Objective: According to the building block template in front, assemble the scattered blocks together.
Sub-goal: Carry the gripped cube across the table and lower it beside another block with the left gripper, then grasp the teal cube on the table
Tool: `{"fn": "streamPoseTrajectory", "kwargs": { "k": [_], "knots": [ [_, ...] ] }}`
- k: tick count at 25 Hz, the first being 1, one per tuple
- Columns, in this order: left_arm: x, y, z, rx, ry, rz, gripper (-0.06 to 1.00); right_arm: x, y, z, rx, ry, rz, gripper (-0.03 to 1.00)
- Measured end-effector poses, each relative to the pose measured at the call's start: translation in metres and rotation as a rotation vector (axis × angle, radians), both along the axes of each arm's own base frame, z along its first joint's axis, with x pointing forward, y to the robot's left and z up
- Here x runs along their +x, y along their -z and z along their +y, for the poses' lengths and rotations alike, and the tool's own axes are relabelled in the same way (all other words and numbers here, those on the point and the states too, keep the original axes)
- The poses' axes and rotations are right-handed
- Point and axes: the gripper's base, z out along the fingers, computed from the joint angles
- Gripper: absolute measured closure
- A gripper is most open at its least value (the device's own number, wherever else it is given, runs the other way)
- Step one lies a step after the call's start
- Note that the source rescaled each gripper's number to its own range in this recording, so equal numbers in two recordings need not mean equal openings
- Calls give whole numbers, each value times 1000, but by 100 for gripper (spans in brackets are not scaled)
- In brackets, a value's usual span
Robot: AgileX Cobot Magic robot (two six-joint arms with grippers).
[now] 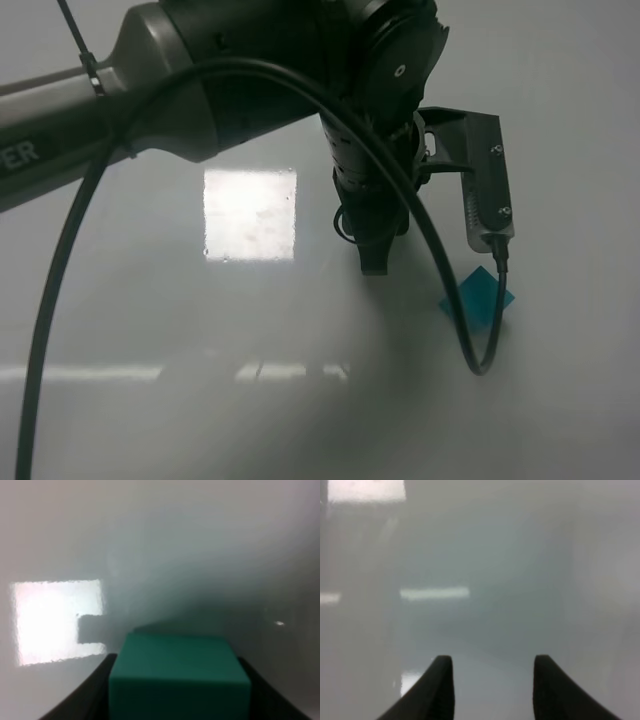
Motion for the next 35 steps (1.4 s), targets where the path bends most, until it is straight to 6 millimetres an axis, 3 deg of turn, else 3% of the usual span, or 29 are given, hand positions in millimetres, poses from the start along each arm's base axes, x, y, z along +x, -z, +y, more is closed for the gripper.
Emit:
{"fn": "streamPoseTrajectory", "kwargs": {
  "k": [4,6,17,21,27,35],
  "knots": [
    [2,1,1,3,-5,-3,63,0,0,0,-1,-1,0,97],
    [2,1,1,3,-5,-5,58,0,0,0,-1,-1,0,97],
    [0,-6,4,-9,-18,13,51,0,0,0,0,0,0,97],
    [-9,-24,12,-63,-10,22,50,0,0,0,0,0,0,97],
    [-20,-51,26,-127,-3,11,39,0,0,0,0,0,0,97],
    [-23,-84,53,-233,-102,-49,37,0,0,0,0,0,0,97]
  ]
}}
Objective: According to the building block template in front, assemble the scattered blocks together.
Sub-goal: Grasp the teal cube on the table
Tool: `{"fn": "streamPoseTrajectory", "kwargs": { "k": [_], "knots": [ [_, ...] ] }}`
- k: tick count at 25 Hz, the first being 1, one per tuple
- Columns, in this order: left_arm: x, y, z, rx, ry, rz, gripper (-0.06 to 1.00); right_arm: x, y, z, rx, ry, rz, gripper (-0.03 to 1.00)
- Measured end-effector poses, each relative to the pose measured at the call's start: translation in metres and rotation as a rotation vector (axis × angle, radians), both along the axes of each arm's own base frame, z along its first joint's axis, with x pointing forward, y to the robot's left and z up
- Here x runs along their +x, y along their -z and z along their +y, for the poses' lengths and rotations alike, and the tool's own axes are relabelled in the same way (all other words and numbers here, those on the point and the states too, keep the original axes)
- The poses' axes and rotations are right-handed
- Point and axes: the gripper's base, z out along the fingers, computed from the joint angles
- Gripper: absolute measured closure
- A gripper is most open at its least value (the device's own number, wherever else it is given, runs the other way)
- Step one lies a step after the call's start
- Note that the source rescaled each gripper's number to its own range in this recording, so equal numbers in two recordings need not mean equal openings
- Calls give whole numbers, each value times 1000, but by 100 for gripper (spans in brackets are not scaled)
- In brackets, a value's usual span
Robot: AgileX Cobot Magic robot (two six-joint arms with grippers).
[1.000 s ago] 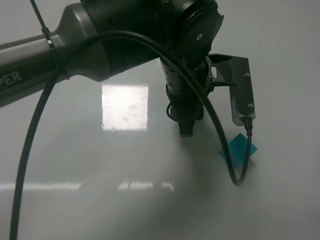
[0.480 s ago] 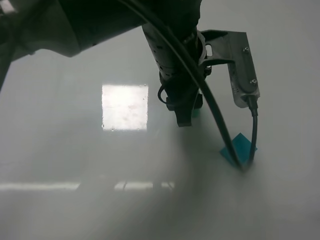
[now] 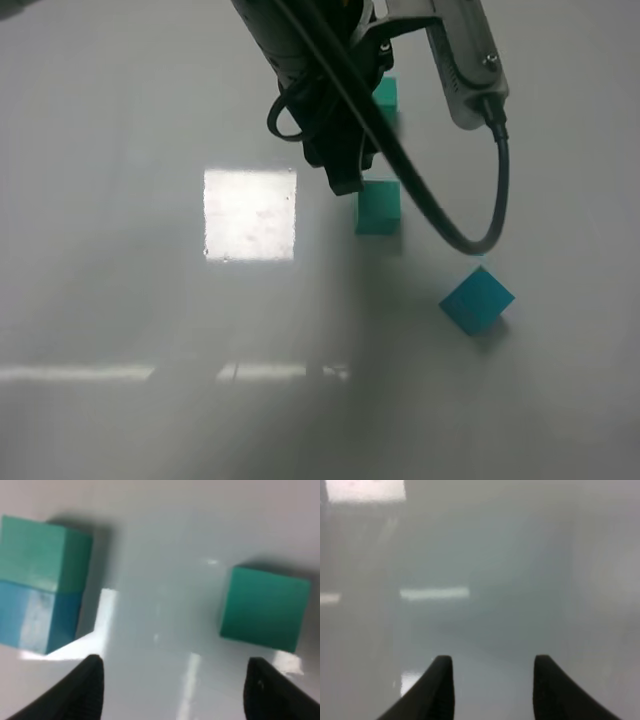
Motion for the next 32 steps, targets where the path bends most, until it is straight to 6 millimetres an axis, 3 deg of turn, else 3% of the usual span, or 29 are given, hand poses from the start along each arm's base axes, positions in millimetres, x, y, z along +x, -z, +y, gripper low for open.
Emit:
{"fn": "streamPoseTrajectory", "kwargs": {
  "k": [11,17,20,26,32],
  "knots": [
    [40,-38,92,-438,-351,107,37,0,0,0,0,0,0,97],
    [44,-20,141,-426,-512,151,37,0,0,0,0,0,0,97],
    [46,-18,176,-484,-640,145,37,0,0,0,0,0,0,97],
    [19,-35,247,-612,-823,81,37,0,0,0,0,0,0,97],
    [-27,-39,295,-666,-975,31,37,0,0,0,0,0,0,97]
  ]
}}
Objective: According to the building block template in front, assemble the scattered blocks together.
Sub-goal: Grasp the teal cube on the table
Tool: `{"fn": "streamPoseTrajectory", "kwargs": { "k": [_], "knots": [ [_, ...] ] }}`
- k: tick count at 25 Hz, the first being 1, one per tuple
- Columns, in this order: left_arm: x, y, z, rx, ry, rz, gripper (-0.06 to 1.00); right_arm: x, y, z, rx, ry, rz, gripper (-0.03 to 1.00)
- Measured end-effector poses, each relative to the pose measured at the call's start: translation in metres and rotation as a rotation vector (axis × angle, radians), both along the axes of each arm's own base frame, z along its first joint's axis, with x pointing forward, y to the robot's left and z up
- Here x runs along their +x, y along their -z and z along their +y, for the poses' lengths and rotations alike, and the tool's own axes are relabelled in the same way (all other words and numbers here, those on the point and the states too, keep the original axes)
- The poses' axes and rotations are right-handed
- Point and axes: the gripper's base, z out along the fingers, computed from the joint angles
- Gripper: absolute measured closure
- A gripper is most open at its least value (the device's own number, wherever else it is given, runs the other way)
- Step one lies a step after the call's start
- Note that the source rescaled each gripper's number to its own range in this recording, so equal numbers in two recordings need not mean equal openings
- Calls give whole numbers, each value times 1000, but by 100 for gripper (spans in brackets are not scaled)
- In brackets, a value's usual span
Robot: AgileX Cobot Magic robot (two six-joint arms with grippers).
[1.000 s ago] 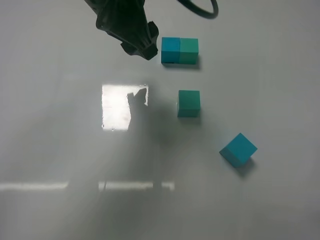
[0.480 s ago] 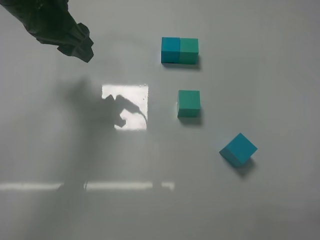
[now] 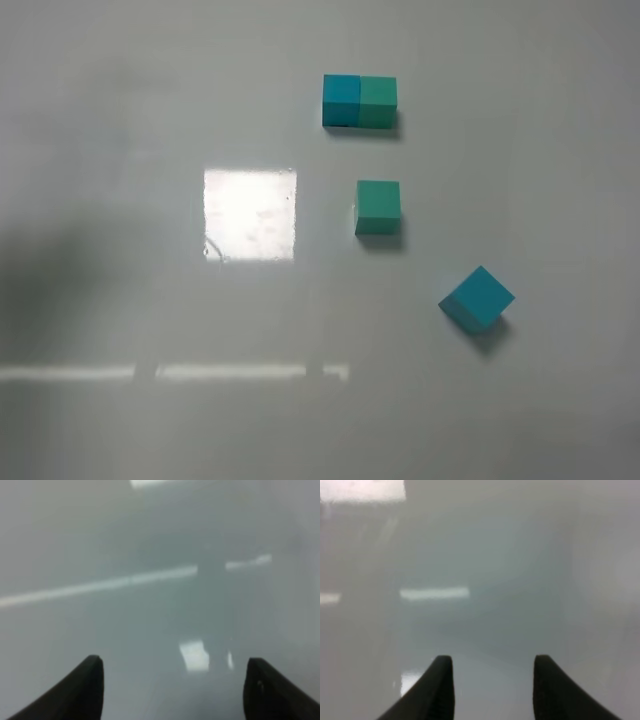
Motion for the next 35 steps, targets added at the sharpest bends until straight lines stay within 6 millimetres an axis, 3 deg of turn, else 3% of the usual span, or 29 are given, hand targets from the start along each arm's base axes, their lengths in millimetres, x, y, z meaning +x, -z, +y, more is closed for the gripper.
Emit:
{"fn": "streamPoseTrajectory", "kwargs": {
  "k": [5,13,22,29,35],
  "knots": [
    [-28,25,28,-22,-123,67,37,0,0,0,0,0,0,97],
    [-79,90,28,-93,-147,124,37,0,0,0,0,0,0,97],
    [-152,140,30,-153,-180,34,37,0,0,0,0,0,0,97],
    [-185,175,26,-233,-163,-7,37,0,0,0,0,0,0,97],
    [-202,202,25,-263,-150,-33,37,0,0,0,0,0,0,97]
  ]
}}
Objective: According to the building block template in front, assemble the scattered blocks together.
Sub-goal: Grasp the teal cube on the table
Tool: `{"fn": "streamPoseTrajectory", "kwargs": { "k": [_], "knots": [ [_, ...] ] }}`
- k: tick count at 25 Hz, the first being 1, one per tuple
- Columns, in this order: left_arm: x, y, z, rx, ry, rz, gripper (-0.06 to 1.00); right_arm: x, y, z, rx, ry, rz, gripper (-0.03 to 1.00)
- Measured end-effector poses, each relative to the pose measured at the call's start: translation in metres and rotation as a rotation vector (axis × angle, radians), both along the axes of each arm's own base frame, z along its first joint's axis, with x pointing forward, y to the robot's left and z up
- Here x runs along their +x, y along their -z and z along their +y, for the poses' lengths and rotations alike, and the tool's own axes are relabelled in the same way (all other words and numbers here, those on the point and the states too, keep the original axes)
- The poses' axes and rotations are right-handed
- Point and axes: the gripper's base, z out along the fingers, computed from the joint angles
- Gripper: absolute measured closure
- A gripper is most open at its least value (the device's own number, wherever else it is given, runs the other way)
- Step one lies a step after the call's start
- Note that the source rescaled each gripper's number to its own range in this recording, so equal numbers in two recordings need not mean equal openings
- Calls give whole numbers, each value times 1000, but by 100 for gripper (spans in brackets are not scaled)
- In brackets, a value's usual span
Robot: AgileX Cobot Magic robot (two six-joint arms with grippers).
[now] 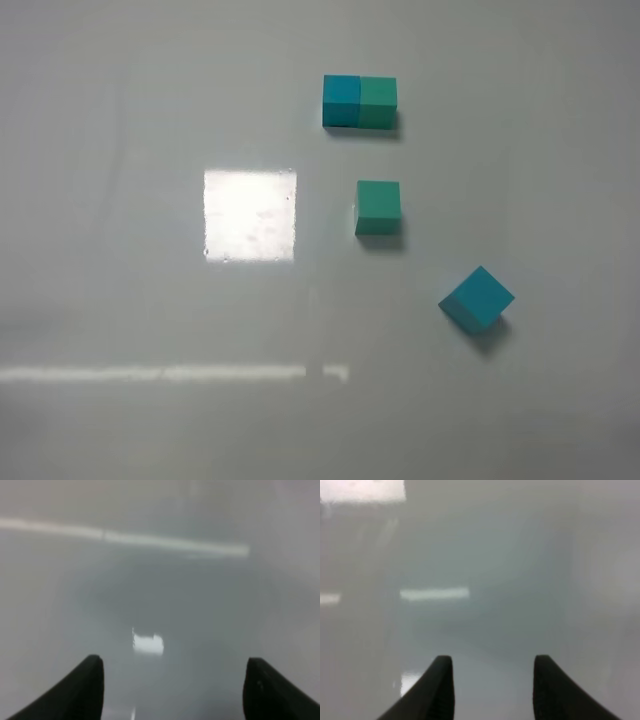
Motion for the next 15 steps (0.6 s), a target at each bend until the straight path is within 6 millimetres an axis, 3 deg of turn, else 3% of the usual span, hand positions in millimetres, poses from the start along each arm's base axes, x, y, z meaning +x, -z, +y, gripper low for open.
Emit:
{"fn": "streamPoseTrajectory", "kwargs": {
  "k": [9,15],
  "knots": [
    [-8,3,-2,-5,22,-40,37,0,0,0,0,0,0,97],
    [-20,3,-1,-1,-59,-116,37,0,0,0,0,0,0,97]
  ]
}}
